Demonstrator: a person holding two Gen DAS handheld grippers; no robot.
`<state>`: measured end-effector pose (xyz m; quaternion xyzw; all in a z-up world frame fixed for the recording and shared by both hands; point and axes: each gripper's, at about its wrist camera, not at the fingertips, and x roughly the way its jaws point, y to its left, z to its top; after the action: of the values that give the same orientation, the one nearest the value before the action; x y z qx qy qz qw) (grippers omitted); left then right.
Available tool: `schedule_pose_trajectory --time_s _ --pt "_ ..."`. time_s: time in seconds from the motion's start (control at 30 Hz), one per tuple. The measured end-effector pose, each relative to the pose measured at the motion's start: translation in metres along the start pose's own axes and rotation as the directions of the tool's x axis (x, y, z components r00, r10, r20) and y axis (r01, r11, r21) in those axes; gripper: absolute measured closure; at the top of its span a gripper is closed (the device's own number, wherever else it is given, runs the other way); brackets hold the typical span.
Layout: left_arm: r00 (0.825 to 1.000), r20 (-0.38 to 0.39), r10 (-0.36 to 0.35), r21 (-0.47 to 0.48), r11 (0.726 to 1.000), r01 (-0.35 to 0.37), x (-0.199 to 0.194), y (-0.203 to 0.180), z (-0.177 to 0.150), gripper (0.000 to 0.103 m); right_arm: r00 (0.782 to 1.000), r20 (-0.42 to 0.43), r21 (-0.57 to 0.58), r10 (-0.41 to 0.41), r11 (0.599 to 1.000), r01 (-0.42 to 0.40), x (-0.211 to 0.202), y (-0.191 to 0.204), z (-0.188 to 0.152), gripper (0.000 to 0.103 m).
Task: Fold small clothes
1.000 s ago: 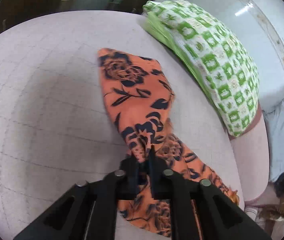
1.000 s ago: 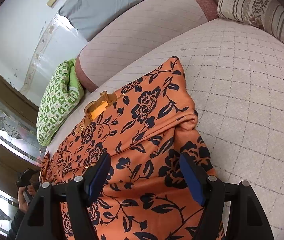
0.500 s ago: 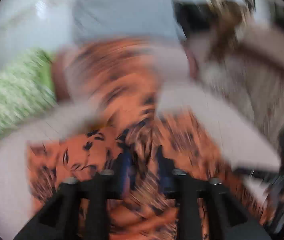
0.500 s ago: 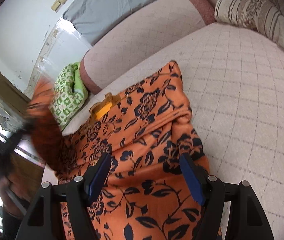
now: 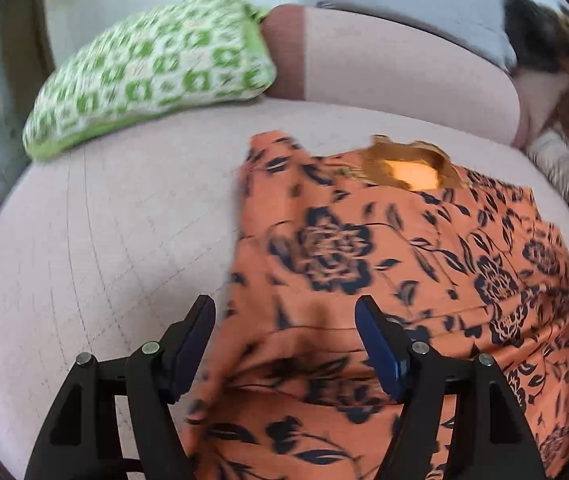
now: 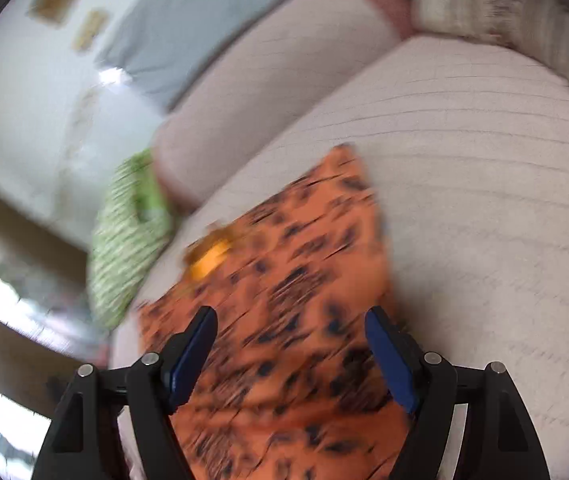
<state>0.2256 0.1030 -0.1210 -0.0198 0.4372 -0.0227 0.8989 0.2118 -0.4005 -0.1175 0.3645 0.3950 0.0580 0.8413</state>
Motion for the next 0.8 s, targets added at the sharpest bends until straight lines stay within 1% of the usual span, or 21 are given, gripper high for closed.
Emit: schedule_pose_trajectory --time_s 0.07,0.1,0.17,0.2,0.23,0.27,0.3,0.37,0.4,0.47,0.5,0.57,0.6,0.63,0.67,0.7,0.73,0.8 --pt "1.000 0.003 -0.007 -0.046 0.999 0.007 0.004 0.016 0.009 0.030 0.997 0.035 -0.026 -0.064 0.998 0.065 0.007 0.000 0.015 0.024" --pt "1.000 0.003 -0.021 -0.054 0.998 0.021 0.008 0.024 0.016 0.030 0.991 0.033 -0.080 -0.128 0.988 0.131 0.015 0.004 0.025 0.024" --pt "0.999 0.010 -0.040 -0.036 0.999 0.041 0.015 0.022 0.029 0.030 0.977 0.031 -0.162 -0.211 0.963 0.213 0.026 0.011 0.034 0.025" --pt "0.998 0.010 -0.065 -0.020 0.998 0.065 0.019 0.017 0.037 0.030 0.969 0.017 -0.216 -0.247 0.945 0.245 0.035 0.017 0.038 0.034" --pt "0.997 0.004 -0.083 -0.011 0.996 0.083 0.025 0.016 0.044 0.030 0.965 0.002 -0.239 -0.262 0.937 0.255 0.041 0.020 0.039 0.040" --pt "0.998 -0.012 -0.065 0.001 0.998 0.065 0.036 0.013 0.052 0.030 0.961 -0.024 -0.263 -0.274 0.930 0.258 0.048 0.022 0.039 0.053" --pt "0.999 -0.031 -0.032 0.006 0.999 0.033 0.047 0.012 0.059 0.030 0.954 -0.048 -0.295 -0.297 0.917 0.270 0.055 0.026 0.038 0.057" --pt "0.997 -0.076 -0.027 -0.012 1.000 0.026 0.067 0.014 0.069 0.030 0.947 -0.055 -0.326 -0.318 0.902 0.284 0.060 0.029 0.036 0.059" --pt "0.992 -0.124 -0.013 -0.022 1.000 0.010 0.078 0.017 0.070 0.030 0.945 -0.062 -0.329 -0.321 0.900 0.285 0.061 0.028 0.035 0.059" --pt "0.990 -0.140 -0.009 -0.029 1.000 0.005 0.085 0.022 0.069 0.032 0.941 -0.079 -0.335 -0.329 0.898 0.286 0.066 0.027 0.032 0.058" --pt "0.990 -0.139 -0.010 -0.029 1.000 0.006 0.086 0.025 0.068 0.037 0.938 -0.077 -0.349 -0.337 0.891 0.291 0.068 0.027 0.031 0.058" --pt "0.989 -0.144 -0.034 -0.021 0.999 0.031 0.088 0.028 0.067 0.082 0.937 -0.080 -0.369 -0.341 0.883 0.290 0.071 0.028 0.029 0.058" --pt "0.988 -0.151 -0.031 -0.019 0.999 0.029 0.089 0.029 0.067 0.086 0.937 -0.086 -0.372 -0.338 0.884 0.284 0.072 0.028 0.028 0.060" --pt "0.988 -0.150 -0.029 -0.021 0.999 0.026 0.089 0.029 0.068 0.091 0.936 -0.092 -0.375 -0.340 0.882 0.284 0.073 0.028 0.028 0.068" --pt "0.989 -0.146 -0.033 -0.024 0.999 0.029 0.088 0.029 0.070 0.094 0.934 -0.098 -0.379 -0.344 0.881 0.285 0.074 0.028 0.027 0.091" --pt "0.990 -0.137 -0.031 -0.024 0.999 0.028 0.085 0.028 0.071 0.094 0.934 -0.103 -0.385 -0.342 0.879 0.280 0.073 0.030 0.026 0.096" --pt "0.993 -0.117 -0.026 -0.019 1.000 0.024 0.080 0.028 0.072 0.095 0.935 -0.088 -0.395 -0.343 0.874 0.284 0.071 0.036 0.025 0.096" --pt "0.998 -0.058 -0.023 -0.020 1.000 0.022 0.065 0.030 0.075 0.096 0.939 -0.035 -0.442 -0.342 0.848 0.292 0.059 0.056 0.024 0.097"
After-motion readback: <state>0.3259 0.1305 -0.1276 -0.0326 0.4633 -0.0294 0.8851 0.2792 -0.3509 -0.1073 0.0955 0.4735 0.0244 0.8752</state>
